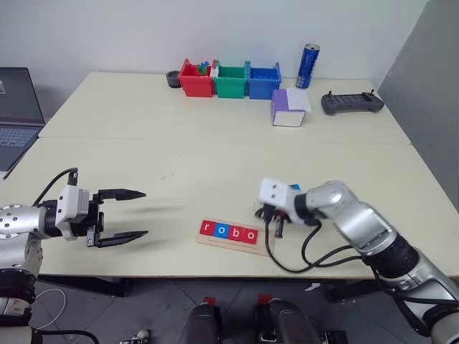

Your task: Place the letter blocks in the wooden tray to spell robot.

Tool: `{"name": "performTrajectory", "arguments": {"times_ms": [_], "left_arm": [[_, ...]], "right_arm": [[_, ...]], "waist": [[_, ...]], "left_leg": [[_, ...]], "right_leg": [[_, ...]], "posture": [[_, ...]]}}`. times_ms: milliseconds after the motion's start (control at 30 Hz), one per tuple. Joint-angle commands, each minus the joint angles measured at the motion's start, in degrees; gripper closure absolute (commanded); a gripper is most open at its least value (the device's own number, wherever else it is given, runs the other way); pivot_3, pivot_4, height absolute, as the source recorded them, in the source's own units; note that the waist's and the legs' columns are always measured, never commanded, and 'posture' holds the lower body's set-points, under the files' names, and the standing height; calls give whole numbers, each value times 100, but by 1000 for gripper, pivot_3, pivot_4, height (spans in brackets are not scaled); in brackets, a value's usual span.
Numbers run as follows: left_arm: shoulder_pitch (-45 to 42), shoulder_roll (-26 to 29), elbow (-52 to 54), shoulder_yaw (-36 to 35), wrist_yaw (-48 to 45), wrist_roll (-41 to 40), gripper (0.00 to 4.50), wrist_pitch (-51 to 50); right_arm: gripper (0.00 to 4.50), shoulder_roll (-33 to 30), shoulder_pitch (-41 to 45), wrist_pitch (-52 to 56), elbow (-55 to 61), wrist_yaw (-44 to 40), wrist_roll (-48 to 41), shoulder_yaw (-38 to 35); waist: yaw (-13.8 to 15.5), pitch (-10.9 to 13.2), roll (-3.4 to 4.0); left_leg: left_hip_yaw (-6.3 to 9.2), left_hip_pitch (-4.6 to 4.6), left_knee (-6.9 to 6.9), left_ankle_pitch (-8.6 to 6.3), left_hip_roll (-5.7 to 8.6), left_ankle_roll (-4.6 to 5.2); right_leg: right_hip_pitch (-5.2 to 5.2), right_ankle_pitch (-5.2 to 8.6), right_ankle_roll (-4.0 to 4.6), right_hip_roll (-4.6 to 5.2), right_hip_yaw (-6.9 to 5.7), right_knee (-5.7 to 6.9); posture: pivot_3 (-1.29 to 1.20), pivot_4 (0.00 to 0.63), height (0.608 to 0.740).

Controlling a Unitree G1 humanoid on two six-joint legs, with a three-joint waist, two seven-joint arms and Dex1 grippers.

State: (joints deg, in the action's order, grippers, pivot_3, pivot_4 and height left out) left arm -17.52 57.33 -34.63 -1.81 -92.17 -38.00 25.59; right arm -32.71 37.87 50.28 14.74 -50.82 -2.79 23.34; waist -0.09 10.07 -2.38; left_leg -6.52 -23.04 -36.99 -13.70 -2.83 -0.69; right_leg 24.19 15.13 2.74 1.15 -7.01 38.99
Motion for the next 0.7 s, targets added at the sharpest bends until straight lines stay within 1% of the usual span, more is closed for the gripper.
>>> {"name": "performTrajectory", "arguments": {"times_ms": [33, 67, 167, 300, 367, 500, 700], "left_arm": [[68, 154, 58, -183, -33, -114, 0, 73], [84, 153, 53, -191, -33, -116, 0, 81], [112, 126, 43, -207, -33, -116, 0, 95], [120, 65, 105, -214, -33, -147, 0, 48], [121, 46, 134, -199, -33, -172, 0, 18], [76, -38, 177, -197, -33, -226, 0, -55], [124, -66, 273, -241, -33, -249, 0, -128]], "right_arm": [[3594, -86, -112, 511, 210, 560, -58, -936], [3258, -94, -280, 736, 298, 801, 24, -1085], [2124, 175, -696, 1583, 483, 1679, 283, -1498], [704, 1014, -988, 2392, 859, 2681, 459, -1998], [44, 1433, -967, 2531, 911, 3029, 487, -2103], [44, 1796, -833, 2514, 884, 3387, 455, -1997], [44, 1974, -775, 2573, 818, 3602, 340, -1958]], "waist": [[0, 0, 0], [0, -1, -1], [0, -2, -2], [-48, 0, 1], [-59, 1, 1], [-48, 1, 1], [-39, 0, 1]], "left_leg": [[0, 0, 1, 0, 0, 0], [0, 0, 2, 0, 0, 0], [2, 0, 7, 0, -1, -1], [-2, 0, 9, 0, -3, -2], [-1, 0, 9, 0, -6, -2], [0, 0, 8, 1, -5, -1], [0, -7, 8, -1, 1, 0]], "right_leg": [[0, 0, 0, 0, 0, -1], [0, 0, 0, 0, 0, -2], [0, 3, 5, 0, 0, -2], [8, 3, 5, 0, 2, 3], [9, 3, 5, -2, 2, 7], [7, 3, 4, -4, 1, 6], [7, 3, 4, -1, 2, -3]], "posture": [[0, 150, 740], [0, 150, 740], [0, 150, 740], [0, 150, 740], [0, 150, 740], [0, 150, 740], [0, 150, 740]]}}
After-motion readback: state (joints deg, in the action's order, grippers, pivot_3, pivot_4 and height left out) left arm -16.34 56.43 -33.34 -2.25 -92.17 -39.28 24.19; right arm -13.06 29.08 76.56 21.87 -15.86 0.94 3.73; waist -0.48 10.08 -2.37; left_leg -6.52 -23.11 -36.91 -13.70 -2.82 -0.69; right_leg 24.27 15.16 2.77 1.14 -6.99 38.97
